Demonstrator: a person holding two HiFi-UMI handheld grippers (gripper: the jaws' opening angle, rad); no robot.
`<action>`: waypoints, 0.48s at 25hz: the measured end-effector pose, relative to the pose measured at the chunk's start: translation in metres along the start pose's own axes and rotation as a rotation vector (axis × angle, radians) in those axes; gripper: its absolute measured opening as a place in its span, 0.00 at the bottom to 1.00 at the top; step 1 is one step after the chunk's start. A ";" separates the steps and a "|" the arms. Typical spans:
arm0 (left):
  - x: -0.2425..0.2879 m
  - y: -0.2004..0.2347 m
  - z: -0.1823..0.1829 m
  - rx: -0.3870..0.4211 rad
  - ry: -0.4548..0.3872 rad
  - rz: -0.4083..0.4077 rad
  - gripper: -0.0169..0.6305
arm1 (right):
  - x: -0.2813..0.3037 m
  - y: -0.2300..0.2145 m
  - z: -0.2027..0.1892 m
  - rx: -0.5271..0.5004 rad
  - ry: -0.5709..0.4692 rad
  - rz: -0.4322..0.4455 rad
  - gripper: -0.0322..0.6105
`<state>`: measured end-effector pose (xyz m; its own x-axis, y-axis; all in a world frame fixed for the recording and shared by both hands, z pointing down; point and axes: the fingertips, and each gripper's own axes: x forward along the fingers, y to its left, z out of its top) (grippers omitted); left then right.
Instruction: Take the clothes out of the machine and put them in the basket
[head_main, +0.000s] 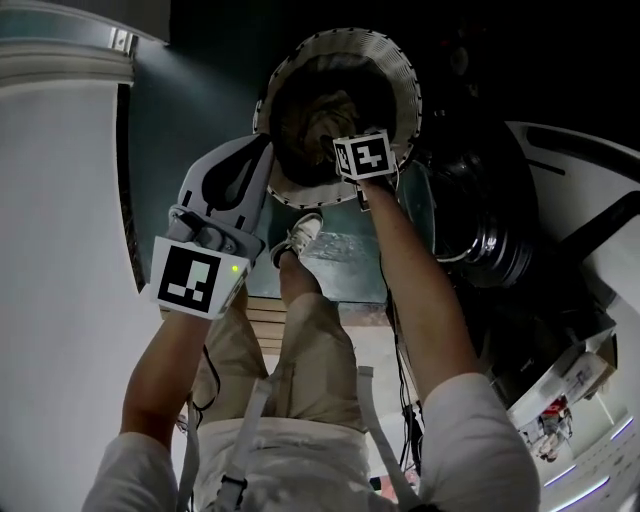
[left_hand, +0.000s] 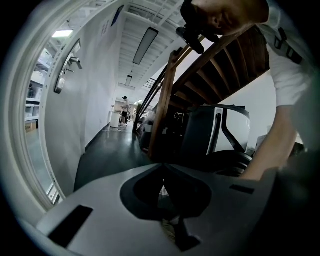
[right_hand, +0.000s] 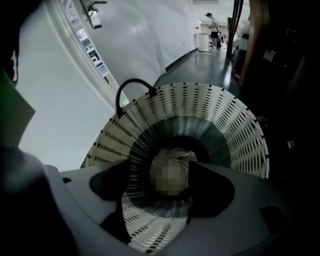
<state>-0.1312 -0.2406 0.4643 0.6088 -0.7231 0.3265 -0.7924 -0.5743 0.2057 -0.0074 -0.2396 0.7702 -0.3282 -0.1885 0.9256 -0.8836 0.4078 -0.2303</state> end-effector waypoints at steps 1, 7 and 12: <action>-0.003 -0.003 0.006 0.005 -0.004 -0.005 0.05 | -0.009 0.003 0.003 0.029 -0.022 0.017 0.63; -0.031 -0.012 0.045 0.018 -0.015 -0.023 0.05 | -0.081 0.031 0.039 0.265 -0.279 0.181 0.31; -0.064 -0.016 0.089 0.049 -0.041 -0.036 0.05 | -0.158 0.045 0.061 0.315 -0.416 0.138 0.08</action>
<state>-0.1542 -0.2192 0.3580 0.6387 -0.7161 0.2815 -0.7677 -0.6176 0.1709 -0.0151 -0.2457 0.5952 -0.4963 -0.5163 0.6979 -0.8594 0.1781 -0.4793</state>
